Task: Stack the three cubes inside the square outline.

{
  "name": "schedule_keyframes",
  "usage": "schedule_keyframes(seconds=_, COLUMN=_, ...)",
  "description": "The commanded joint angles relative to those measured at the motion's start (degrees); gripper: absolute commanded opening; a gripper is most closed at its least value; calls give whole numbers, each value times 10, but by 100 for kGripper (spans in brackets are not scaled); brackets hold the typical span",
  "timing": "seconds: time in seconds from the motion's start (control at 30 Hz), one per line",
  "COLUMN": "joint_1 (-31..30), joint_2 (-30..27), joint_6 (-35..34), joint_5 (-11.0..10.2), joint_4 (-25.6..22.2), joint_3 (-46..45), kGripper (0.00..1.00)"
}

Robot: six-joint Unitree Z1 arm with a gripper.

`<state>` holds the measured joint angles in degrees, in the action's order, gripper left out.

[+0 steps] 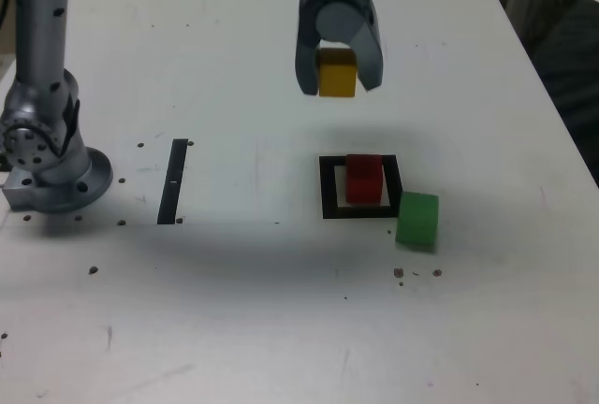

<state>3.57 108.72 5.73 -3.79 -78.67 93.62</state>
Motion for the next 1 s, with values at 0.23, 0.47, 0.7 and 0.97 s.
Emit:
schedule_keyframes(seconds=0.23, joint_1=-60, joint_2=3, joint_6=-67, joint_5=1, joint_4=7, joint_3=-4, kGripper=28)
schedule_keyframes(seconds=0.47, joint_1=-88, joint_2=23, joint_6=-90, joint_5=8, joint_4=21, joint_3=-2, kGripper=28)
schedule_keyframes(seconds=0.7, joint_1=-90, joint_2=42, joint_6=-92, joint_5=13, joint_4=35, joint_3=-1, kGripper=28)
schedule_keyframes(seconds=0.97, joint_1=-90, joint_2=64, joint_6=-89, joint_5=19, joint_4=51, joint_3=-5, kGripper=28)
